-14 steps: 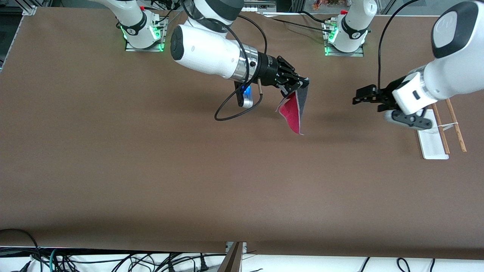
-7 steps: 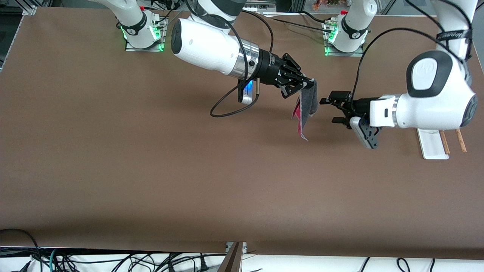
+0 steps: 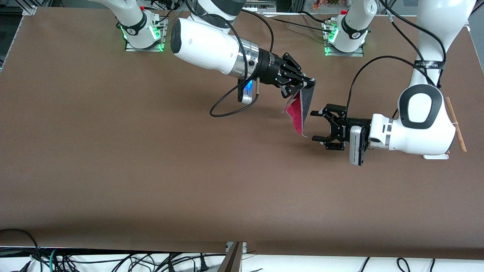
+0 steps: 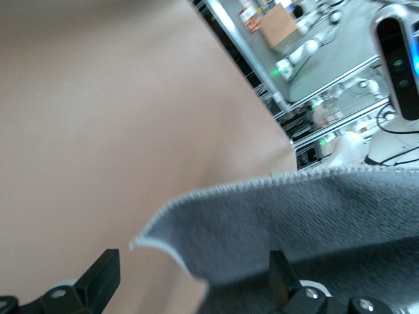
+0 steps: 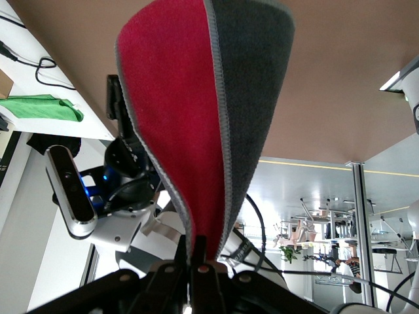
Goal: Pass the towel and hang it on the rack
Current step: 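Close the left gripper on the hanging towel below the right gripper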
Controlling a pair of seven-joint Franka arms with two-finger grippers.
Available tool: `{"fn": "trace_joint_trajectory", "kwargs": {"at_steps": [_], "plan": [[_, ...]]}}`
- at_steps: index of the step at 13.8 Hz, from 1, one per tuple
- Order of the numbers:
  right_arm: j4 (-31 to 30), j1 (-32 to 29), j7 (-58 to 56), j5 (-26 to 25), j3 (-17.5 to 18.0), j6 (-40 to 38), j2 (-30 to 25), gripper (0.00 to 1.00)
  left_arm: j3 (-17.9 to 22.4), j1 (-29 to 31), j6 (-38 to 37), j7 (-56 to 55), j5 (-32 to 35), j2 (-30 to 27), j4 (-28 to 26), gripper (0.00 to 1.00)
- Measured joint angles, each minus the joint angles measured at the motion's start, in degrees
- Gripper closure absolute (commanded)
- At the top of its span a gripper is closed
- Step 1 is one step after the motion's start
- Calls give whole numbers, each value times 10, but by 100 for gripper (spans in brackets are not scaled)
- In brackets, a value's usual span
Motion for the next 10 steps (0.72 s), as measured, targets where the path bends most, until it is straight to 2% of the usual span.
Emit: {"fn": "trace_joint_trajectory", "kwargs": {"at_steps": [4, 6, 8, 9, 10], "plan": [[0, 0, 0, 0, 0, 0, 0, 100, 3, 16, 0, 90, -47, 65, 62, 0], [0, 0, 0, 0, 0, 0, 0, 100, 1, 17, -2, 124, -68, 83, 74, 1], [0, 0, 0, 0, 0, 1, 0, 100, -4, 14, -5, 155, -78, 92, 75, 26], [0, 0, 0, 0, 0, 1, 0, 100, -5, 12, -7, 169, -79, 95, 75, 42], [0, 0, 0, 0, 0, 1, 0, 100, -6, 11, -12, 180, -82, 98, 75, 63]]}}
